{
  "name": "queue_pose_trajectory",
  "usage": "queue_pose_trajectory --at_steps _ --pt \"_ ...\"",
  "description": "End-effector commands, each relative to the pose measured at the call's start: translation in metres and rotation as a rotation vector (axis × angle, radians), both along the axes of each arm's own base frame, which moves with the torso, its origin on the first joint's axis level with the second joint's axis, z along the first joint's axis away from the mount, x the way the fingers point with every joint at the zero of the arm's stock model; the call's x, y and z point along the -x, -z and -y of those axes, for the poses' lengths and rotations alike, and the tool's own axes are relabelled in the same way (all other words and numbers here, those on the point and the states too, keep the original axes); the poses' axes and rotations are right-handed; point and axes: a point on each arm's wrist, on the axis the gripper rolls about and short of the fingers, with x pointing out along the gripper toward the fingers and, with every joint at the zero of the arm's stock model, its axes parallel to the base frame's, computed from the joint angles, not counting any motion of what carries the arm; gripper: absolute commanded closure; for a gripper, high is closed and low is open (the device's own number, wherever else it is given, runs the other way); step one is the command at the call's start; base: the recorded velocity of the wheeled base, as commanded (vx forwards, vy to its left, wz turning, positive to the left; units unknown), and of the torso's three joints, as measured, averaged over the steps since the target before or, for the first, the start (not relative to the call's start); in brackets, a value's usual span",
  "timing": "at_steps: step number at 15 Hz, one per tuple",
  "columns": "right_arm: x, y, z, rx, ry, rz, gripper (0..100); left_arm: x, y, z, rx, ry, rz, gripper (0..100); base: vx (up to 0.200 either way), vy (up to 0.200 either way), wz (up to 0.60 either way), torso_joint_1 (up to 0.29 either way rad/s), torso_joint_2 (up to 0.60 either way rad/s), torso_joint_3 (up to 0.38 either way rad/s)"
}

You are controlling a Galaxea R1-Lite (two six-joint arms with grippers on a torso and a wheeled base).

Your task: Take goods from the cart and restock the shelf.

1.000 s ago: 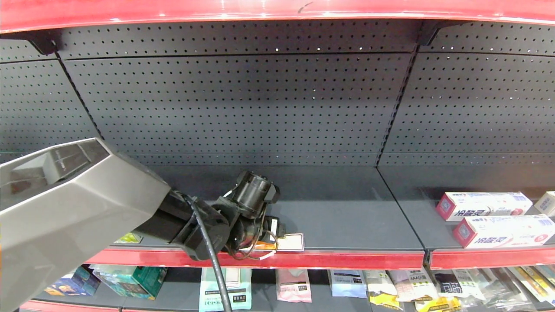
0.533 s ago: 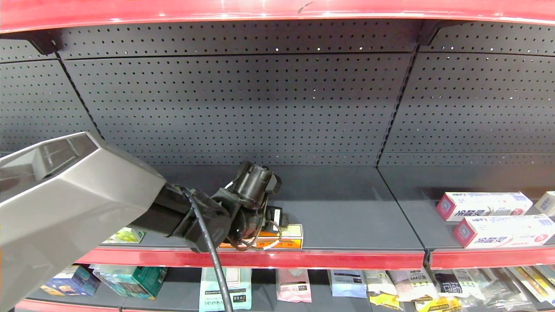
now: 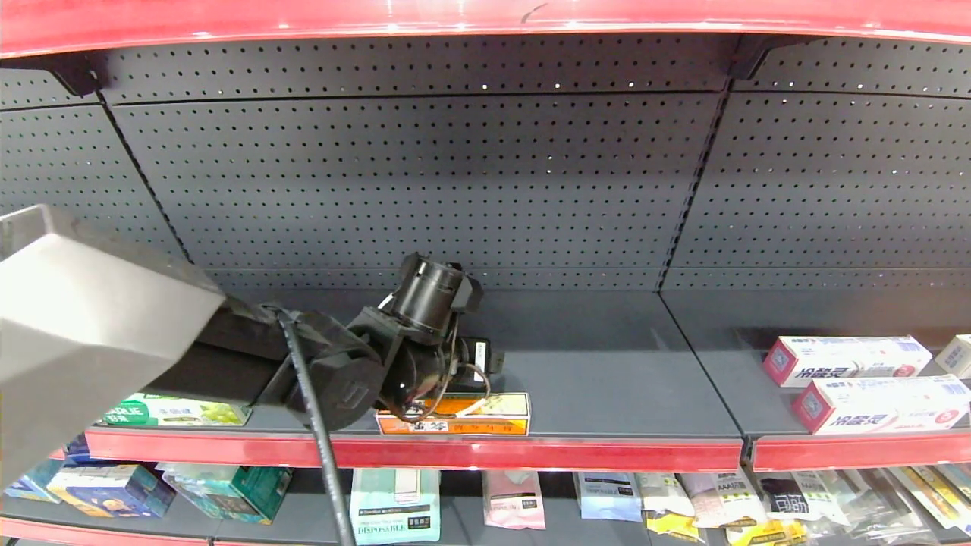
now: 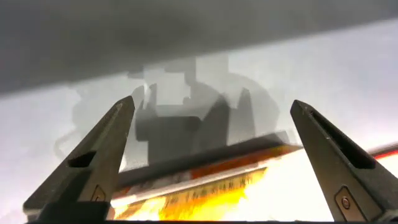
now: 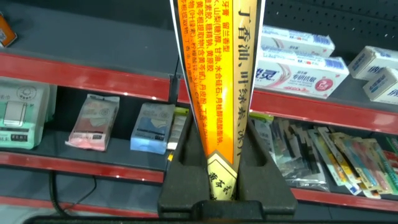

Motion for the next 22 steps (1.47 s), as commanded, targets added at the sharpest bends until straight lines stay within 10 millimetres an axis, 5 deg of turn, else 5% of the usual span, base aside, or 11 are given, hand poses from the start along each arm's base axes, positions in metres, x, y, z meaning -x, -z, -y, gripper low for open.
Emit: queue_pose_trajectory --at_steps 1,8,11,17,22 --pt "-0.006 -0.005 0.000 -0.001 0.001 -0.043 100 0.023 -0.033 -0.019 0.018 -0.002 0.025 0 0.000 0.000 0.00 0.000 0.00 0.000" --pt "-0.037 -0.044 0.000 -0.003 -0.004 -0.168 100 0.098 -0.066 -0.088 0.024 -0.035 0.064 0 0.000 0.000 0.00 0.000 0.00 0.000" --pt "-0.043 -0.044 -0.001 -0.007 -0.061 -0.218 100 0.169 -0.075 -0.146 -0.014 0.018 0.140 0 0.000 0.000 0.00 0.000 0.00 0.000" --pt "-0.071 -0.055 -0.001 0.001 -0.073 -0.324 100 0.285 -0.050 -0.239 -0.055 0.100 0.293 0 0.000 0.000 0.00 0.000 0.00 0.000" --pt "-0.079 -0.060 -0.001 0.038 -0.086 -0.338 100 0.314 -0.040 -0.263 -0.044 0.117 0.410 0 0.000 0.000 0.00 0.000 0.00 0.000"
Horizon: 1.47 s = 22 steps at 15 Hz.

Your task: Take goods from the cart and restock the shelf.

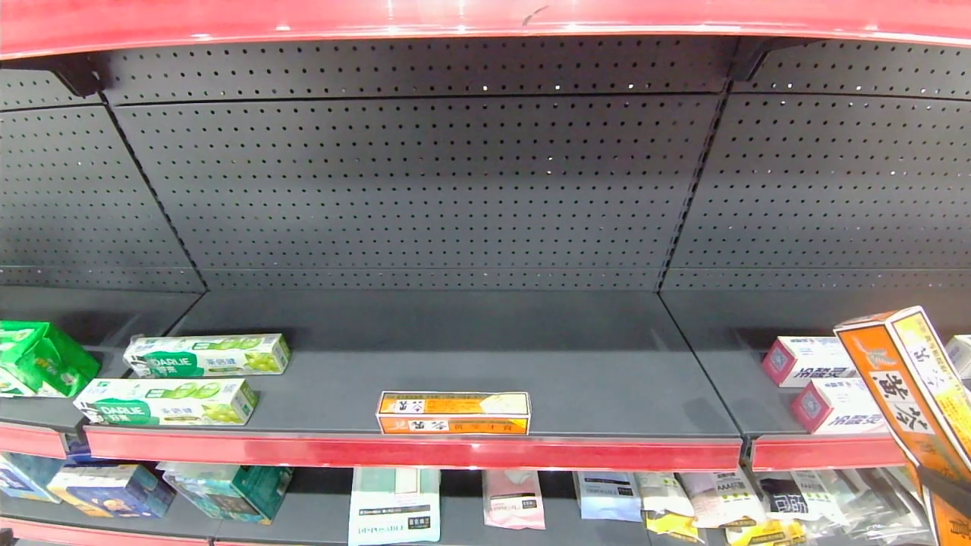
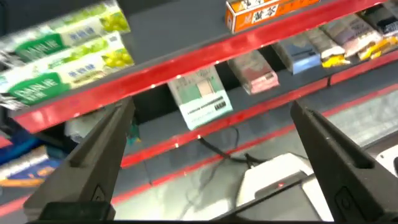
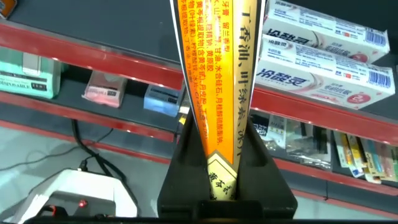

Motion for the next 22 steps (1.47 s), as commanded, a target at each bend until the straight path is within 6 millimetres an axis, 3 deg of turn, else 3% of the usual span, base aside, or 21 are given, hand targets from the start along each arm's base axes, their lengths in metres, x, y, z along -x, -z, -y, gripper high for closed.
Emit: queue_pose_trajectory --at_steps 1,3,10,13,16,18,22 --pt "-0.003 0.001 0.000 0.000 -0.011 -0.020 100 0.019 0.008 -0.015 0.062 0.007 0.108 0 0.000 0.000 0.00 0.000 0.00 0.000" --pt "-0.003 0.002 0.000 -0.001 -0.020 -0.023 100 0.020 0.009 -0.016 0.065 0.008 0.116 0 0.000 0.000 0.00 0.000 0.00 0.000" --pt "-0.002 0.002 0.000 0.000 -0.020 -0.021 100 0.021 0.011 -0.017 0.062 0.012 0.120 0 0.000 0.000 0.60 0.002 0.00 0.002" --pt "-0.005 0.002 0.000 0.032 -0.036 -0.028 100 0.026 0.021 -0.021 0.077 0.011 0.156 0 0.000 0.000 0.00 0.000 0.00 0.000" --pt "-0.023 -0.004 -0.001 0.021 -0.069 -0.071 100 0.038 0.046 -0.031 0.092 0.005 0.229 0 0.000 0.000 0.00 0.000 0.00 0.000" --pt "-0.045 -0.011 -0.002 0.006 -0.092 -0.089 100 0.033 0.059 -0.030 0.042 -0.084 0.201 0 0.000 0.000 0.00 0.000 0.00 0.000" --pt "-0.075 -0.010 -0.002 0.019 -0.108 -0.046 100 0.035 0.062 -0.024 0.091 -0.278 0.180 0 0.000 0.000 0.00 0.000 0.00 0.000"
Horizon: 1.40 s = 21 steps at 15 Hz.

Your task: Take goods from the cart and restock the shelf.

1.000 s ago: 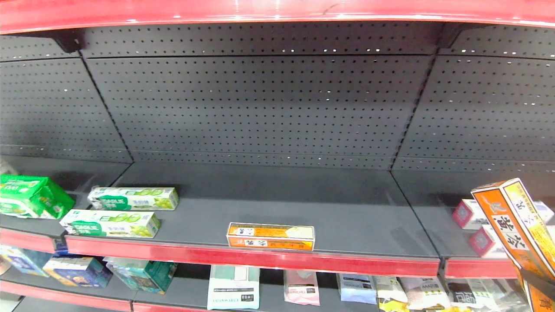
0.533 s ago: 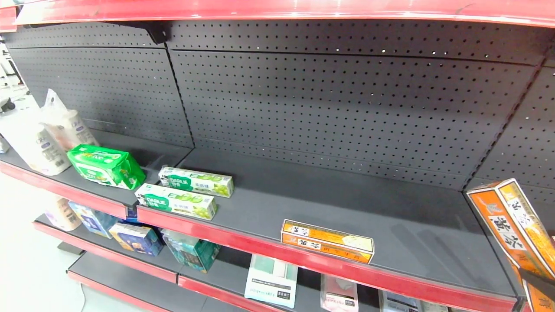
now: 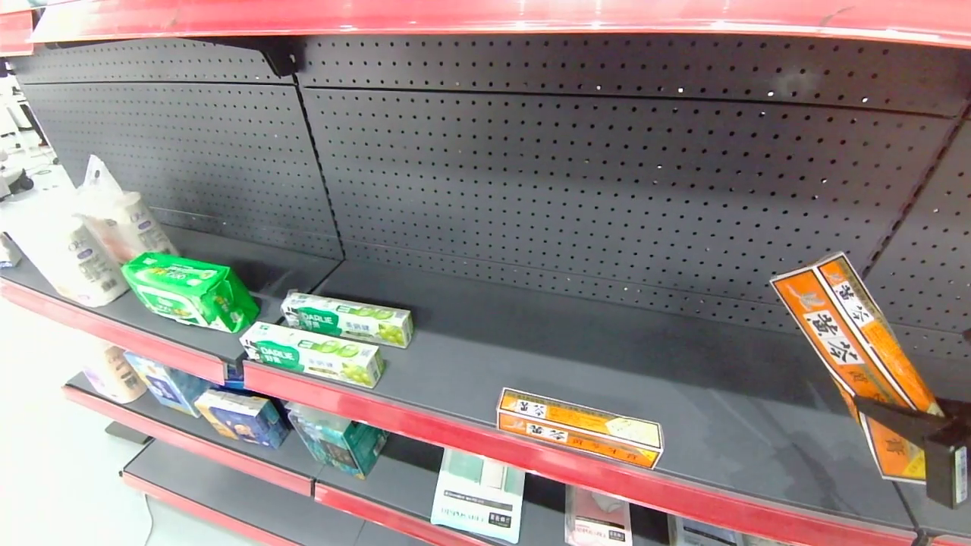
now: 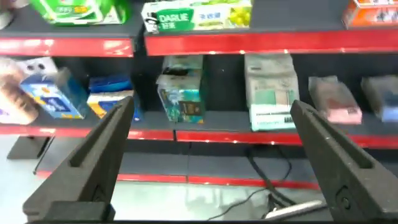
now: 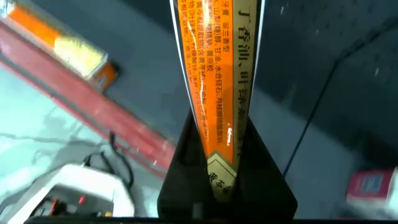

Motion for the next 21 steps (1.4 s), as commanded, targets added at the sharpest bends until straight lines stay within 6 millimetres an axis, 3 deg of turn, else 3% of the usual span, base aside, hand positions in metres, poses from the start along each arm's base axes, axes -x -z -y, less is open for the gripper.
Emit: queue_pose_trajectory --at_steps 1,6,9,12,15,17,19,21 --pt "-0.015 0.006 0.000 0.012 -0.009 -0.043 100 0.002 0.002 0.007 0.040 -0.154 -0.008 0 0.000 0.000 0.00 0.000 0.00 0.000" --pt "-0.011 0.010 0.000 0.018 -0.007 -0.051 100 0.007 0.004 0.011 0.040 -0.419 0.027 0 0.000 0.000 0.00 0.000 0.00 0.000" --pt "-0.011 0.011 0.000 0.018 -0.009 -0.057 100 0.007 0.002 0.011 0.038 -0.459 0.035 0 0.000 0.000 0.00 0.000 0.00 0.000" --pt "-0.011 0.012 0.000 0.017 -0.007 -0.057 100 -0.007 -0.011 0.018 -0.005 -0.527 -0.053 0 0.000 0.000 0.00 0.000 0.00 0.000" --pt "-0.010 0.011 0.000 0.017 -0.007 -0.056 100 -0.010 -0.013 0.023 -0.012 -0.693 -0.080 0 0.000 0.000 0.00 0.000 0.00 0.000" --pt "-0.010 0.012 0.000 0.017 -0.005 -0.059 100 -0.004 -0.004 0.029 0.000 -0.856 -0.072 0 0.000 0.000 0.00 0.000 0.00 0.000" --pt "-0.009 0.014 0.000 0.018 -0.006 -0.065 100 -0.004 0.003 0.033 0.087 -0.664 -0.009 0 0.000 0.000 0.00 0.000 0.00 0.000" --pt "-0.007 0.017 0.000 0.020 -0.007 -0.072 100 -0.020 0.012 0.036 0.156 -0.458 0.157 0 0.000 0.000 0.00 0.000 0.00 0.000"
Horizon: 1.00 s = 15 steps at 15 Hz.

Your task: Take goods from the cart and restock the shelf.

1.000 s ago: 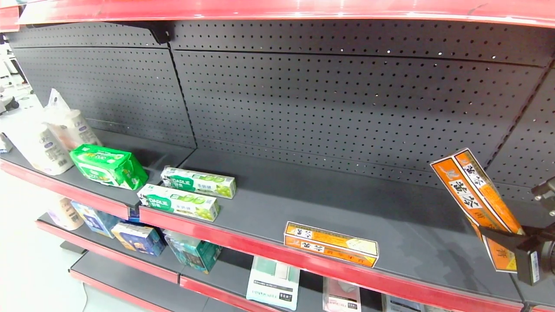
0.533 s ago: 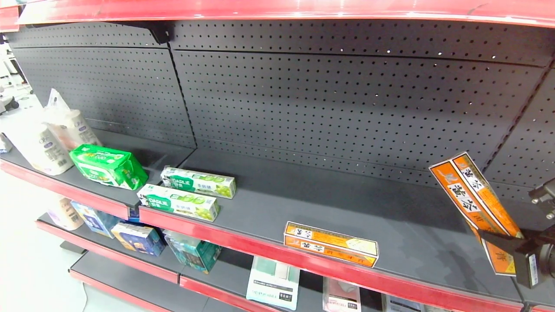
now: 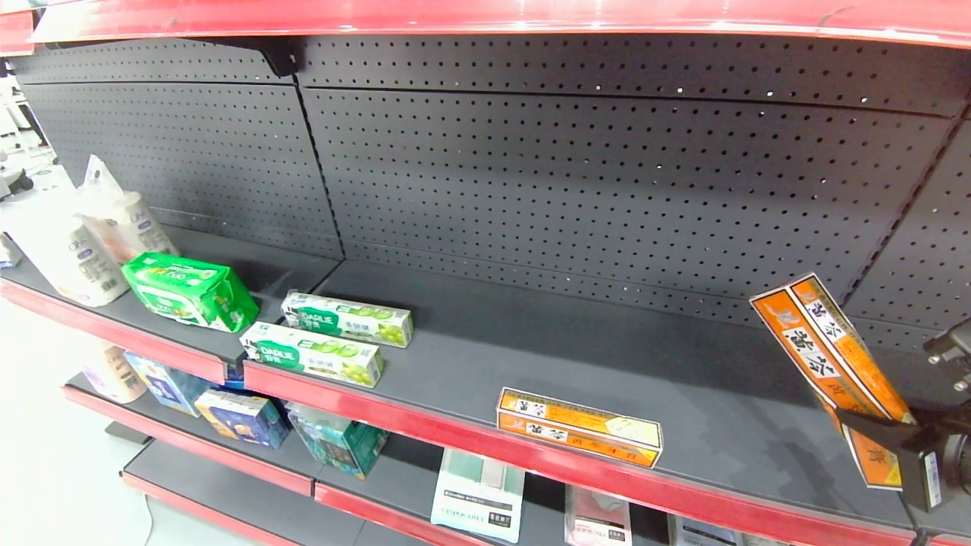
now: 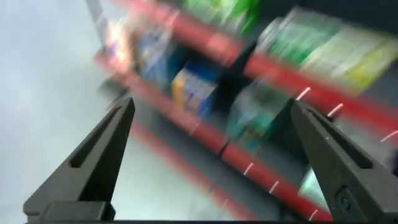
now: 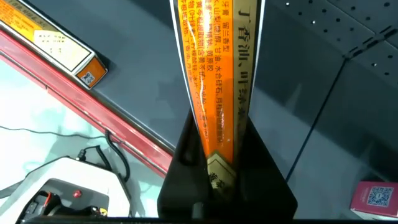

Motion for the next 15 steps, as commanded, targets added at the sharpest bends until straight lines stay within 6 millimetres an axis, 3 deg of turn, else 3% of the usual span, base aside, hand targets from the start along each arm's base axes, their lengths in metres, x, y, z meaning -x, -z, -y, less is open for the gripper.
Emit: queue_pose_trajectory --at_steps 1,3,11,14,15 --pt "0.002 0.001 0.000 0.002 -0.002 0.002 100 -0.009 0.019 0.003 -0.033 0.148 0.057 0 0.000 0.000 0.00 0.000 0.00 0.000" --pt "0.002 0.000 0.000 0.003 -0.001 0.006 100 -0.009 0.025 0.005 -0.055 0.244 -0.006 0 0.000 0.000 0.00 0.000 0.00 0.000" --pt "-0.003 0.003 -0.001 0.052 -0.057 -0.010 100 -0.009 0.025 0.004 -0.070 0.236 -0.010 0 0.000 0.000 0.00 0.000 0.00 0.000" --pt "-0.021 0.010 -0.003 0.063 -0.180 -0.058 100 -0.009 0.025 0.004 -0.072 0.236 -0.011 0 0.000 0.000 0.00 0.000 0.00 0.000" --pt "-0.037 0.012 -0.003 0.067 -0.228 -0.059 100 -0.009 0.025 0.004 -0.072 0.236 -0.011 0 0.000 0.000 0.00 0.000 0.00 0.000"
